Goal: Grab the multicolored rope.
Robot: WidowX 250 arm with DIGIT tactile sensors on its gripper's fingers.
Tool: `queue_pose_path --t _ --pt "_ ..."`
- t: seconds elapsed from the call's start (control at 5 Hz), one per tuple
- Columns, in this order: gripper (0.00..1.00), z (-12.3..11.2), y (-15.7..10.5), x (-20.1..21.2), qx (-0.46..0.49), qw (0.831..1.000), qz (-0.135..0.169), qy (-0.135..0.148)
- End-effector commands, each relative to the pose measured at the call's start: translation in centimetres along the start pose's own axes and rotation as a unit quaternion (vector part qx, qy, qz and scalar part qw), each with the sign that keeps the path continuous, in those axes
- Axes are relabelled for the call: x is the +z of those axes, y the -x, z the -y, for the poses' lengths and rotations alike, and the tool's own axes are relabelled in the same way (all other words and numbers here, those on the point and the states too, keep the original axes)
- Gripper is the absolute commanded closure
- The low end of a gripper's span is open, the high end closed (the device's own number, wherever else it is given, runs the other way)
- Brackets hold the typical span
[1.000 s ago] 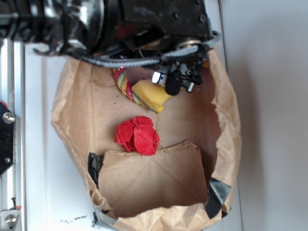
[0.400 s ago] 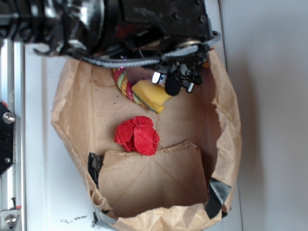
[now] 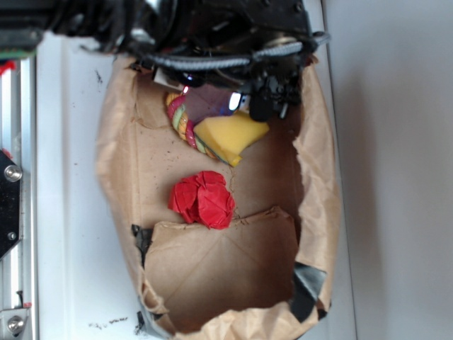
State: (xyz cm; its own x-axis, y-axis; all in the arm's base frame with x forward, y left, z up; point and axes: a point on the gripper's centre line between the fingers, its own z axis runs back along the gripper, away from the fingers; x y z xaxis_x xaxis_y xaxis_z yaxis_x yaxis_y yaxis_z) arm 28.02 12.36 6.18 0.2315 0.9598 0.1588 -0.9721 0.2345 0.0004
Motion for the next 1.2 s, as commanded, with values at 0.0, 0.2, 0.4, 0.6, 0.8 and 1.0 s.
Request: queue_pose_path --t 0.0,0.2,0.4,0.6,0.8,1.0 --pt "0.00 -1.7 -2.3 -1.3 0.063 0.997 -0.001 0.047" --pt "0.00 -1.8 -2.5 -1.6 0.066 0.997 0.002 0.048" --pt "0.00 -2.7 -2.0 -2.3 0.057 0.998 -0.001 0.015" --pt "0.00 -3.7 -1.6 -2.9 0.067 0.998 -0.011 -0.008" --pt "0.00 -3.5 -0.1 -2.8 0.052 0.999 -0.009 0.015" --pt "0.00 -3.1 2.2 -0.9 0.025 0.998 -0.009 0.052"
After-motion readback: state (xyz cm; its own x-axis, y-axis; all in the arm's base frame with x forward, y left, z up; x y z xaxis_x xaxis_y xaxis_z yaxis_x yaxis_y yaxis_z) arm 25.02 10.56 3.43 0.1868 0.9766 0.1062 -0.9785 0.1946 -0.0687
